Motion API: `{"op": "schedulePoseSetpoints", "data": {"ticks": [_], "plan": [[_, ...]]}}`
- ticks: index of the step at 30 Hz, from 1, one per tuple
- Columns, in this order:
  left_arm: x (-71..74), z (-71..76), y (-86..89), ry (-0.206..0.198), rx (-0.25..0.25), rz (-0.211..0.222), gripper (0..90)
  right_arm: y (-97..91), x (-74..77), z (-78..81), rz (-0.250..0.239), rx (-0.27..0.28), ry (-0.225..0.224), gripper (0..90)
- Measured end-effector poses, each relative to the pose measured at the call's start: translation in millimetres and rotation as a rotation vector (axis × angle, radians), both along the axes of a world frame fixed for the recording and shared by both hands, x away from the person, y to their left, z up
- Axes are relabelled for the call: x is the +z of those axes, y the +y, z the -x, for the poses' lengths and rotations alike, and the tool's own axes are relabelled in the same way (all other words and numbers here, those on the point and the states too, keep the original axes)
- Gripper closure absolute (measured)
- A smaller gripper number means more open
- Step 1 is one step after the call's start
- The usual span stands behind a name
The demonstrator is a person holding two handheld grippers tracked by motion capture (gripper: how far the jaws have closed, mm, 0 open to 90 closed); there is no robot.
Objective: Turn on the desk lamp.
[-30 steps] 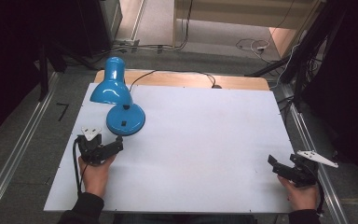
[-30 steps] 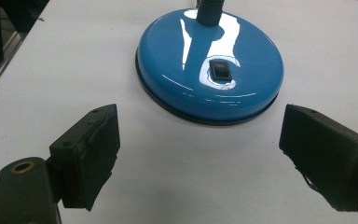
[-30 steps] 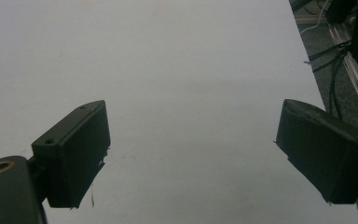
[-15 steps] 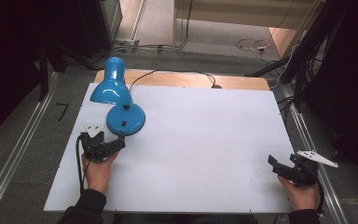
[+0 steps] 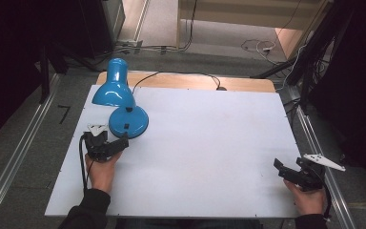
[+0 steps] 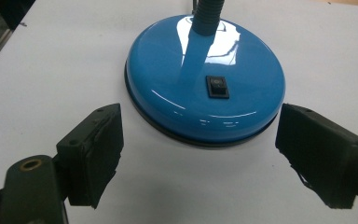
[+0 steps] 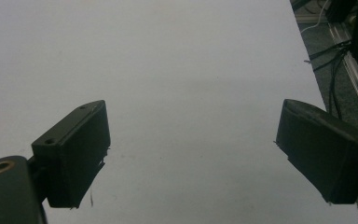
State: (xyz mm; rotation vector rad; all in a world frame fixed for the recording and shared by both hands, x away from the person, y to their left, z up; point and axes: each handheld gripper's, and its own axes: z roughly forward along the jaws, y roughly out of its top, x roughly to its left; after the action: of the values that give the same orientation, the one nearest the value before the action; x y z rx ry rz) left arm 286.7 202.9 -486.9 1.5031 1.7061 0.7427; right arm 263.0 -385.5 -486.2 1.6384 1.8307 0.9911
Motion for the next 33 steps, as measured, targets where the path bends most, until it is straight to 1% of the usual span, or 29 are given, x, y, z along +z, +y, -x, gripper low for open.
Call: {"op": "schedulePoseSetpoints", "data": {"ticks": [9, 13, 23, 31, 33], "plan": [[-3.2, -6.2, 1.4, 0.005, 0.007, 0.004, 17.3, 0.2, -0.5, -0.4, 0.001, 0.002, 0.006, 8.3], [-4.1, -7.5, 2.4, -0.001, 0.008, 0.009, 18.3, 0.4, -0.8, -0.7, 0.002, 0.002, 0.011, 8.3], [-4.7, -13.4, 3.4, 0.001, 0.016, 0.005, 19.6, 0.5, -0.7, -0.5, 0.004, 0.003, 0.008, 8.3], [-5.1, -19.3, 1.9, 0.002, 0.014, 0.000, 22.2, 0.4, -0.9, -0.7, 0.005, 0.005, 0.009, 8.3], [-5.8, -20.9, 1.9, -0.004, 0.013, 0.002, 23.0, 0.3, -1.3, -1.0, 0.008, 0.005, 0.011, 8.3]]}}
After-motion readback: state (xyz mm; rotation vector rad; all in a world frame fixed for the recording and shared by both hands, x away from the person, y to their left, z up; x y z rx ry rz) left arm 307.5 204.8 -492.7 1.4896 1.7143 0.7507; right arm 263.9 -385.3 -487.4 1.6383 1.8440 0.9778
